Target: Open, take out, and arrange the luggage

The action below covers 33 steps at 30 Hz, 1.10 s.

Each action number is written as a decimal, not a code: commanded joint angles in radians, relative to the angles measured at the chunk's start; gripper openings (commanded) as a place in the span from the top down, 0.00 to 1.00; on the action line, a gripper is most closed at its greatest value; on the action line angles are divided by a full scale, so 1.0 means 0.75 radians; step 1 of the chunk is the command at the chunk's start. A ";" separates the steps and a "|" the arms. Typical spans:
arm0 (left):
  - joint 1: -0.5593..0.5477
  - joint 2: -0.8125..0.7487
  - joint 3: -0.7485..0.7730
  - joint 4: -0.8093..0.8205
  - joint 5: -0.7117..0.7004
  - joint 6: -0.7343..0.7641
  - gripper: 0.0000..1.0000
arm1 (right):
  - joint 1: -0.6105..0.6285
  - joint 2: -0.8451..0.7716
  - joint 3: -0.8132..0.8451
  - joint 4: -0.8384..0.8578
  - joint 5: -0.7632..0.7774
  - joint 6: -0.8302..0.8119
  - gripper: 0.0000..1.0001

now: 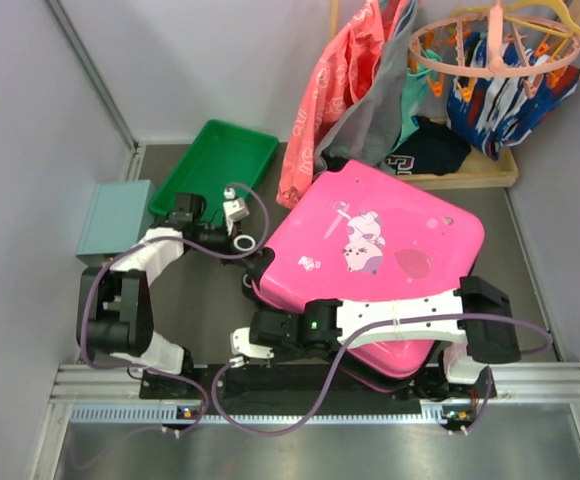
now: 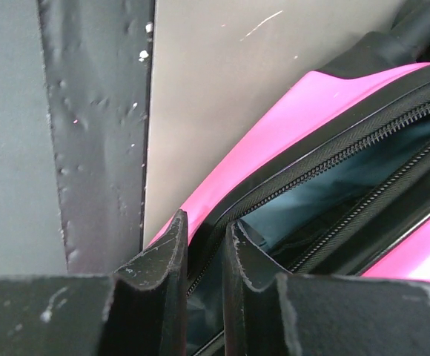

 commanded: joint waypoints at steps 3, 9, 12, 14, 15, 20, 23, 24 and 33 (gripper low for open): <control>-0.010 0.052 0.132 0.584 -0.135 -0.074 1.00 | 0.142 -0.079 -0.073 -0.228 -0.658 -0.122 1.00; -0.066 -0.116 -0.037 0.600 -0.076 -0.060 1.00 | 0.142 -0.202 0.021 -0.152 -0.548 -0.013 0.63; -0.084 -0.179 -0.082 0.600 -0.053 -0.078 1.00 | 0.144 -0.216 0.193 -0.130 -0.533 0.013 0.47; -0.084 -0.222 -0.109 0.586 -0.043 -0.086 1.00 | 0.146 -0.238 0.281 -0.109 -0.556 0.007 0.35; -0.084 -0.235 -0.119 0.572 -0.028 -0.072 1.00 | 0.144 -0.251 0.297 -0.091 -0.554 -0.001 0.34; -0.084 -0.327 -0.187 0.466 -0.024 -0.001 1.00 | 0.144 -0.267 0.448 -0.046 -0.422 -0.038 0.29; -0.082 -0.376 -0.217 0.400 -0.010 0.047 1.00 | 0.130 -0.218 0.598 -0.048 -0.148 -0.046 0.24; -0.082 -0.386 -0.222 0.394 -0.006 0.049 1.00 | 0.122 -0.169 0.628 -0.056 -0.078 -0.056 0.23; -0.057 -0.272 -0.070 0.379 0.021 -0.078 1.00 | -0.097 0.078 0.792 -0.124 0.099 -0.034 0.25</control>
